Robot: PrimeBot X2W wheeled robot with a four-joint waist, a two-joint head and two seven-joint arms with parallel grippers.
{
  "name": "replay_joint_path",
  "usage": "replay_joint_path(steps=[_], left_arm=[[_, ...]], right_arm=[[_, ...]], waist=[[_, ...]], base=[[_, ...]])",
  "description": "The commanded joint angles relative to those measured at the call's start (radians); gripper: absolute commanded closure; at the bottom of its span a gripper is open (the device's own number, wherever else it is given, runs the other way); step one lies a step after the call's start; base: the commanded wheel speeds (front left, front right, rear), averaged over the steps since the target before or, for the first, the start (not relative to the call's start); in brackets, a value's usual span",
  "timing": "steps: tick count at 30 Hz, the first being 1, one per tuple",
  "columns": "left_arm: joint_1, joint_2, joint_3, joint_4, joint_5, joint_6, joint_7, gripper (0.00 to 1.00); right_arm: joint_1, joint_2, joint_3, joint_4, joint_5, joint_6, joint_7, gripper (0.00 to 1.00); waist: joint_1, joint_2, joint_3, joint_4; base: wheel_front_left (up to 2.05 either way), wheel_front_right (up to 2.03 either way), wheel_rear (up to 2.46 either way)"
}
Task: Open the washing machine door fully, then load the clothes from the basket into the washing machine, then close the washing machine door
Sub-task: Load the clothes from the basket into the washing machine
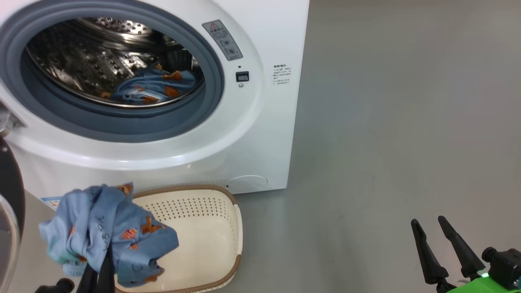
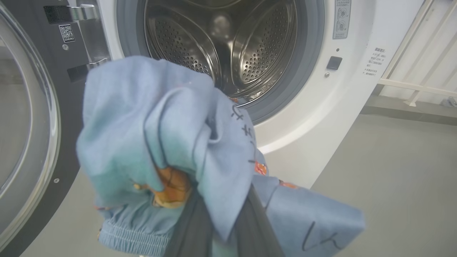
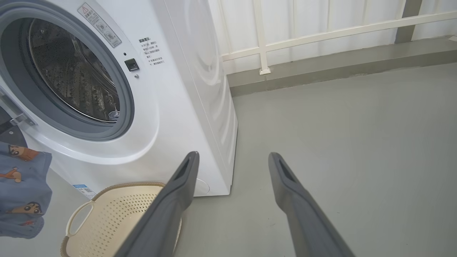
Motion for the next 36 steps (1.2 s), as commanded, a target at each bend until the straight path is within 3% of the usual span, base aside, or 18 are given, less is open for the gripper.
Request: replay_joint_path(steps=[1,13,17,25,32,36], left_arm=[[-0.048,0.007,0.035,-0.027,0.004,-0.002,-0.011,1.00],[-0.283,0.052,0.013,0.005,-0.023,-0.002,-0.011,1.00],[-0.444,0.062,0.032,0.056,-0.043,-0.002,-0.011,1.00],[-0.793,0.135,0.057,0.296,-0.063,-0.002,-0.011,1.00],[-1.068,0.246,0.063,0.583,-0.006,-0.001,-0.011,1.00],[-1.183,0.290,0.074,0.676,0.027,0.018,-0.011,1.00]], right_arm=[[0.000,-0.016,0.021,-0.029,-0.001,0.003,-0.005,0.00],[-0.064,0.006,0.022,-0.048,0.001,0.003,-0.005,0.00],[-0.111,0.016,0.025,-0.056,0.002,0.003,-0.005,0.00],[-0.228,0.051,0.064,-0.058,0.005,0.003,-0.005,0.00],[-0.292,0.080,0.115,-0.055,0.014,0.003,-0.005,0.00],[-0.307,0.090,0.136,-0.055,0.017,0.003,-0.005,0.00]], waist=[[0.0000,0.0000,0.014,-0.006],[0.0000,0.0000,0.144,-0.048],[0.0000,0.0000,0.219,-0.074],[0.0000,0.0000,0.346,-0.145],[0.0000,0.0000,0.413,-0.239],[0.0000,0.0000,0.446,-0.279]], base=[[0.00,0.00,0.00],[0.00,0.00,0.00],[0.00,0.00,0.00],[0.00,0.00,0.00],[0.00,0.00,0.00],[0.00,0.00,0.00]])
